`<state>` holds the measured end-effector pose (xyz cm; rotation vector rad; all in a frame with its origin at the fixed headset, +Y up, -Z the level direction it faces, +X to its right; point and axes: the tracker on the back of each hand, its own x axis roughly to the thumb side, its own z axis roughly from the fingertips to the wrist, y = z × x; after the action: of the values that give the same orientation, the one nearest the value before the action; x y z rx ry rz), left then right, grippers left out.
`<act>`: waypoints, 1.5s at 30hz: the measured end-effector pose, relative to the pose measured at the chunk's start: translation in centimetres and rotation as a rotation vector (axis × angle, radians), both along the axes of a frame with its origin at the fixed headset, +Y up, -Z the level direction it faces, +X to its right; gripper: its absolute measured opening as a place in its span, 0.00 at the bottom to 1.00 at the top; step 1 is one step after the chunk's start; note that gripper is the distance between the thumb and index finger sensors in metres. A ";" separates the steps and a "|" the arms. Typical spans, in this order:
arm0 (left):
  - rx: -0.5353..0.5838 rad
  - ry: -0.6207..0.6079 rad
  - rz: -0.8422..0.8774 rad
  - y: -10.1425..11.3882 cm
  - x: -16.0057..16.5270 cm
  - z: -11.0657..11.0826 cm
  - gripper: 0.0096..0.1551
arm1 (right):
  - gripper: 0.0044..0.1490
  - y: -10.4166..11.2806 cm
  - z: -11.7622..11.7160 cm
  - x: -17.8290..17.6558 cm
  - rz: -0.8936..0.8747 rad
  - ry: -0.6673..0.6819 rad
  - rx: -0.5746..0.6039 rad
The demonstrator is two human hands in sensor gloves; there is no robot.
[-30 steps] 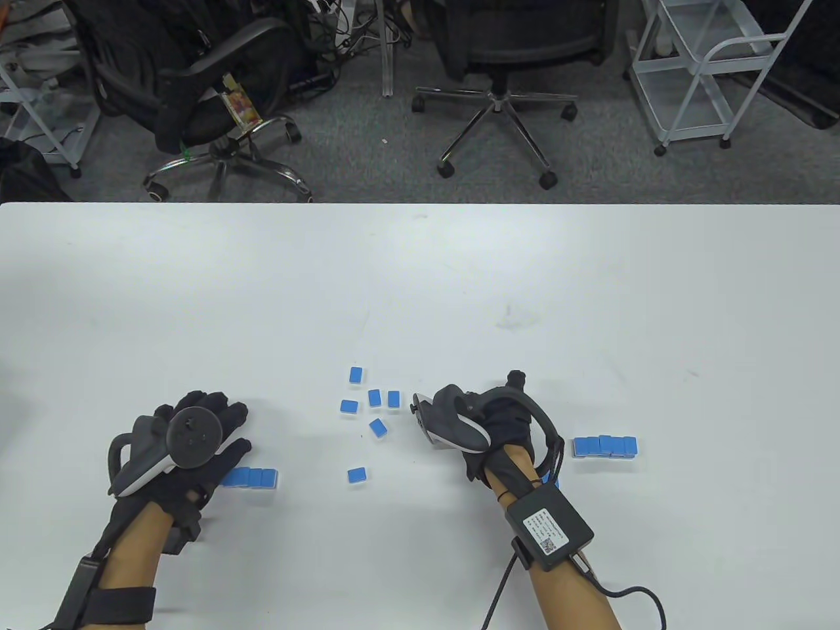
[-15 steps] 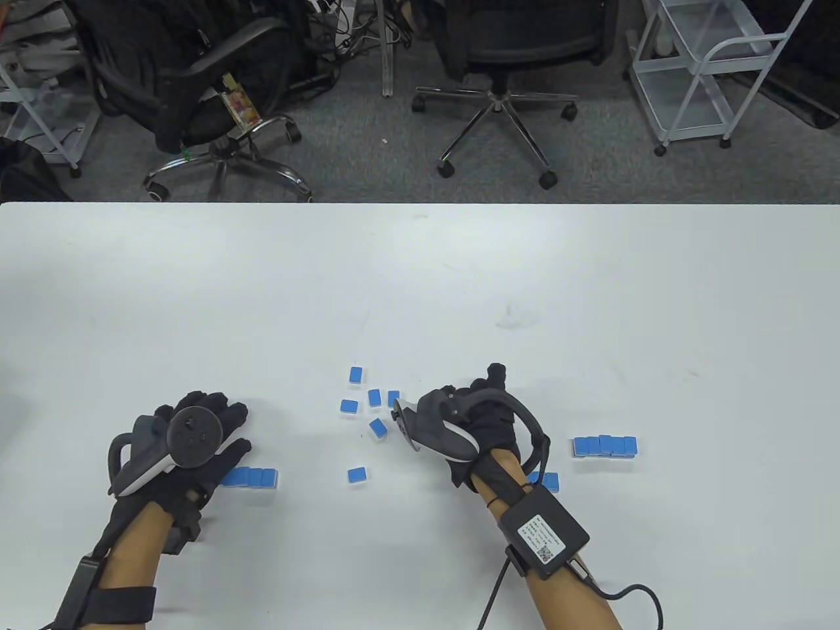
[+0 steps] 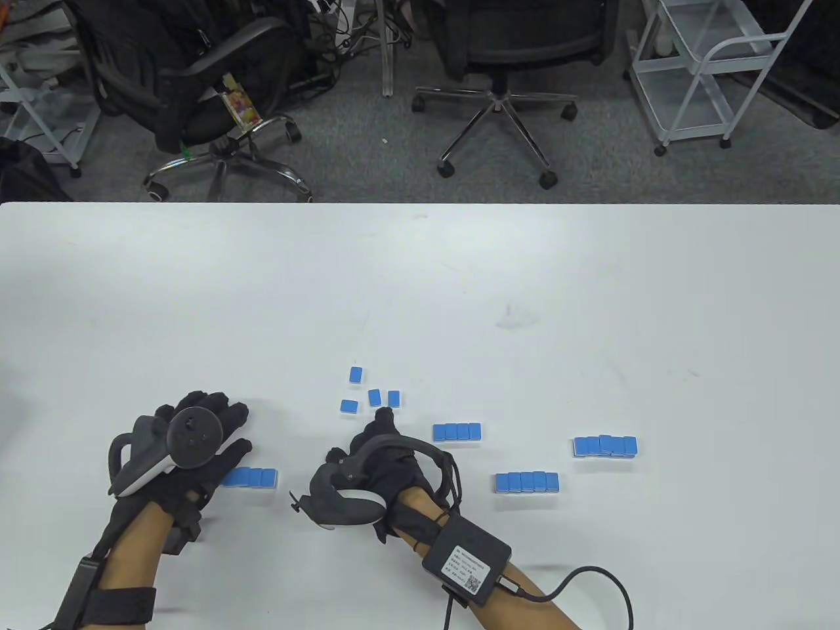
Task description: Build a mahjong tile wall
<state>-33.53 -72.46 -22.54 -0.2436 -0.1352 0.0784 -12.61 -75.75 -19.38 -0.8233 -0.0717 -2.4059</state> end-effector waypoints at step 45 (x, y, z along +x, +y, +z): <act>-0.014 0.004 0.003 0.0 0.0 0.0 0.37 | 0.32 7.7 -4.8 13.3 -0.087 -0.359 0.191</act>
<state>-33.51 -72.50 -22.59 -0.2569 -0.1310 0.0829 0.65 -68.04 -24.21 -0.3083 0.0540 -2.5682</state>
